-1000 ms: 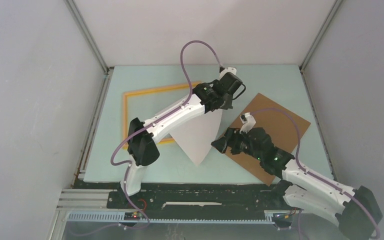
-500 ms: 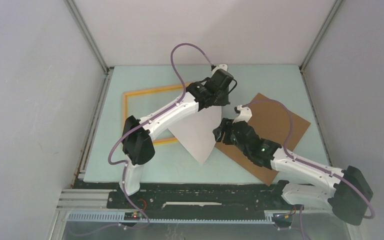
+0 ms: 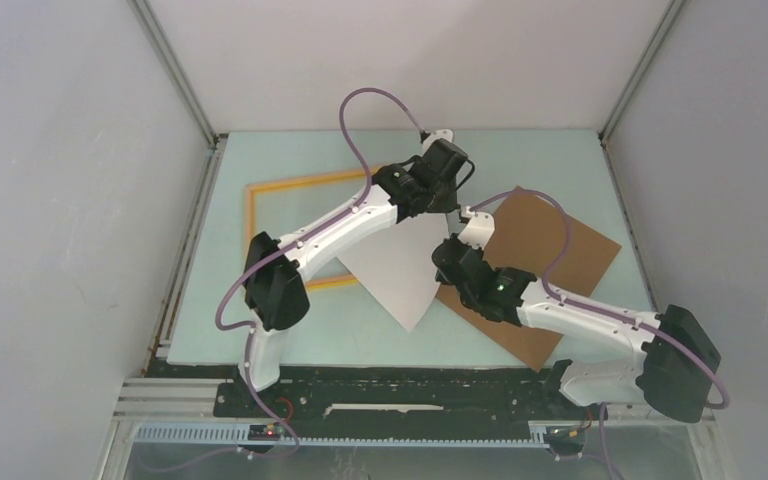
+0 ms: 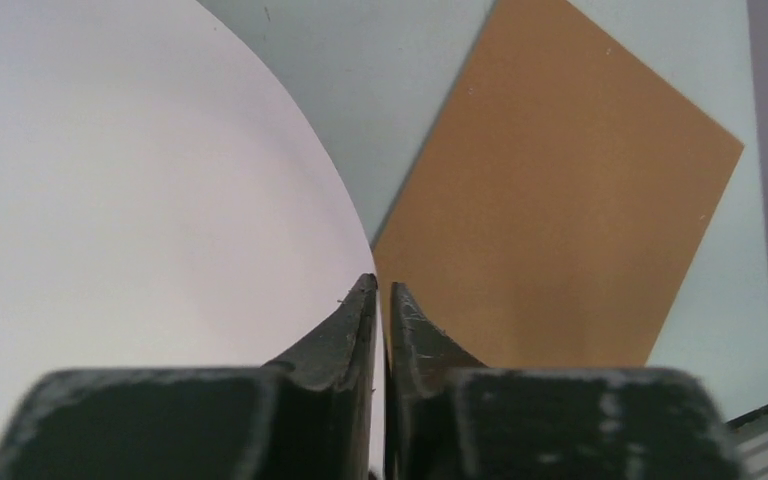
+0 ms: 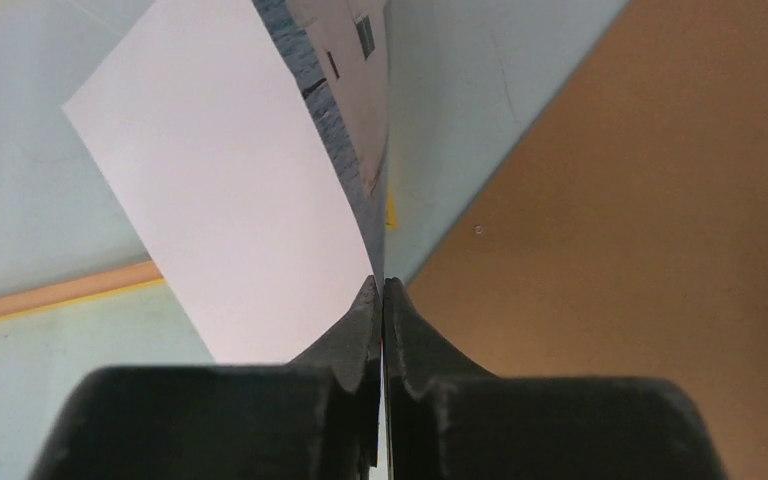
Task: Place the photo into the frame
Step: Turn over the photo from the photo frame.
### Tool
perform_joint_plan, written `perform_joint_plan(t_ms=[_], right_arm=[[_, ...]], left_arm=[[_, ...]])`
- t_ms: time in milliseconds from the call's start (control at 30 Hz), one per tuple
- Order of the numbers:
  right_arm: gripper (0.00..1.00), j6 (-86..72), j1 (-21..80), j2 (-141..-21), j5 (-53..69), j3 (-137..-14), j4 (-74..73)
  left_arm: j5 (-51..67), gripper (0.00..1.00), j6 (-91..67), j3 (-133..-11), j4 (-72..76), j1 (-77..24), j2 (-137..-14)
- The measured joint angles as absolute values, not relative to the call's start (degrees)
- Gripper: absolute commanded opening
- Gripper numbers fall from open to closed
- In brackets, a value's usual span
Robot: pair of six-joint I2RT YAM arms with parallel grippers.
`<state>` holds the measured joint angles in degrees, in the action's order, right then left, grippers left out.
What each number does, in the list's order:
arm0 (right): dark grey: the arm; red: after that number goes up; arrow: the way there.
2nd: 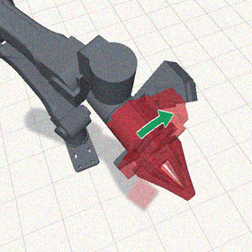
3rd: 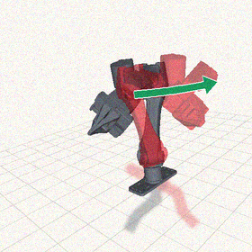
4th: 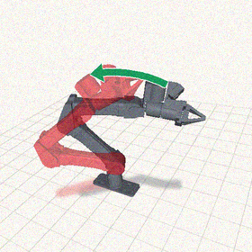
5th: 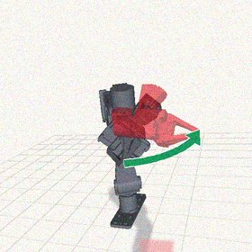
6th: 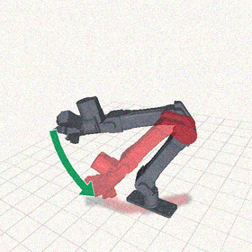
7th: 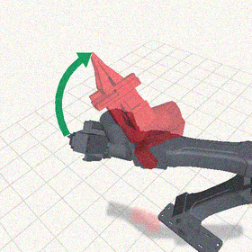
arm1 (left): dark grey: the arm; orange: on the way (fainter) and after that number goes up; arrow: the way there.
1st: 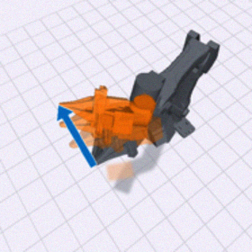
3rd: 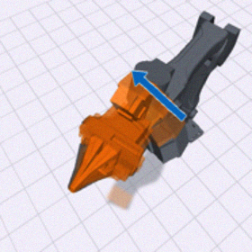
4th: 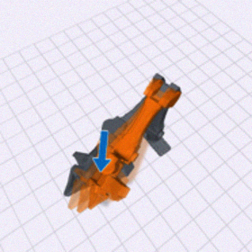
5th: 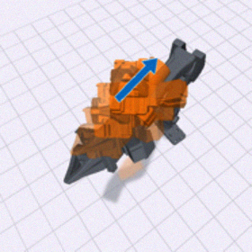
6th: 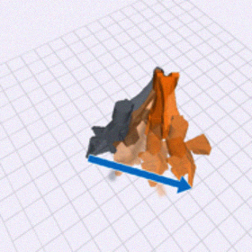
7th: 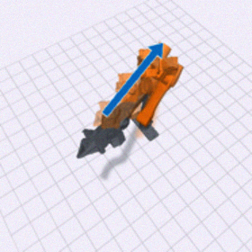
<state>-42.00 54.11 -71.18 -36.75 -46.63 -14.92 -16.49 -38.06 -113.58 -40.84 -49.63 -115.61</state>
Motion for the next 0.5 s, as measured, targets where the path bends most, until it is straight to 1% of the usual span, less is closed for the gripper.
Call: perform_joint_plan(t_ms=[33, 167, 233, 267, 367, 500], right_arm=[[0.00, -42.5, 54.1, -71.6, -37.3, -46.6, -15.2], [0.00, -42.2, 53.5, -71.5, -37.3, -46.6, -15.2], [0.00, -40.7, 52.7, -70.9, -35.9, -46.4, -14.1], [0.00, -39.7, 52.0, -70.0, -34.6, -46.0, -13.3], [0.00, -37.5, 48.1, -65.8, -27.1, -43.6, -10.2], [0.00, -35.9, 37.1, -62.5, -13.1, -41.1, -7.3]], left_arm=[[-16.5, 0.32, -38.0, -113.6, -41.0, -49.6, -115.5], [-16.2, 0.77, -36.2, -113.2, -41.3, -49.6, -113.7], [-16.4, 0.93, -34.9, -111.4, -41.1, -49.5, -110.8], [-16.8, 0.99, -34.1, -109.4, -41.0, -49.4, -108.2], [-18.1, 1.00, -31.0, -104.3, -40.9, -49.0, -100.0], [-20.6, 1.00, -26.8, -99.8, -41.3, -47.2, -88.3]])
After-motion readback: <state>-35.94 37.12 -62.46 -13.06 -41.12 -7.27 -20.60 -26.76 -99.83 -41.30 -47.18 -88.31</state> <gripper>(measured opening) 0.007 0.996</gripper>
